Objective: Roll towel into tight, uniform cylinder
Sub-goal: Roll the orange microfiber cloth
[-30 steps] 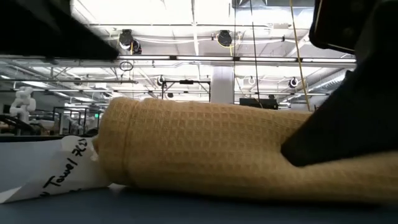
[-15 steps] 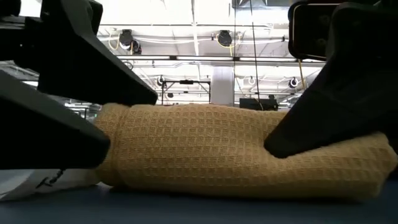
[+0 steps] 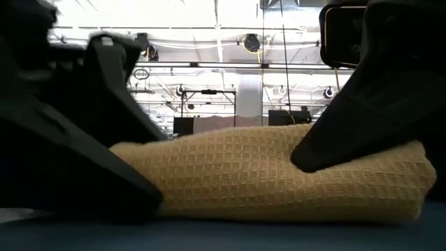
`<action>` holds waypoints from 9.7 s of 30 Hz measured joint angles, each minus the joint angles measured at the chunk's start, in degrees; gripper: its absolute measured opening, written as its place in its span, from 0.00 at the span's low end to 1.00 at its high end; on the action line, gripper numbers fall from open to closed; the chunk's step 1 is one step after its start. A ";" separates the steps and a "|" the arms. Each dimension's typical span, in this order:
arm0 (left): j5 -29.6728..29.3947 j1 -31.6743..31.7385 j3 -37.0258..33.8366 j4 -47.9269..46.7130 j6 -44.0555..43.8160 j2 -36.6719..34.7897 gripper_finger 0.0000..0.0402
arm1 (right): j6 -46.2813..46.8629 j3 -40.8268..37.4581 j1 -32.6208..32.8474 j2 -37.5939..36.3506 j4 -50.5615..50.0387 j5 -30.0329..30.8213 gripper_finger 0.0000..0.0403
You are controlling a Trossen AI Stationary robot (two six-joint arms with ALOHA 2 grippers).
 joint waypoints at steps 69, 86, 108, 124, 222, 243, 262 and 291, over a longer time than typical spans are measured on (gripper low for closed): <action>16.04 5.67 -0.19 -11.01 -22.64 -11.13 0.60 | -29.63 0.13 5.47 4.33 0.91 15.35 0.10; -0.26 -1.40 -0.09 -4.17 -4.44 -4.52 0.64 | -17.56 0.04 0.08 2.62 3.61 2.62 0.10; 11.93 5.38 0.13 -9.53 -16.56 -4.09 0.16 | -14.38 0.04 -0.11 2.27 4.02 2.14 0.11; 25.57 10.34 0.17 -9.41 -25.12 -4.93 0.06 | -47.27 -0.04 6.86 -2.43 -1.43 9.62 0.58; 14.41 7.17 0.15 -10.92 -28.36 -5.55 0.11 | -33.69 -0.17 2.59 -2.92 -7.28 5.11 0.38; 30.95 12.98 -0.02 -8.61 -35.56 -6.86 0.09 | -62.27 -0.02 11.30 2.75 2.21 26.67 0.54; 26.87 12.43 0.01 -11.06 -34.07 -6.97 0.16 | -30.29 0.13 2.05 2.40 -3.19 9.87 0.13; 4.44 0.91 -0.04 -1.74 -2.13 -4.28 0.61 | -9.84 0.03 2.23 2.40 -1.55 5.24 0.09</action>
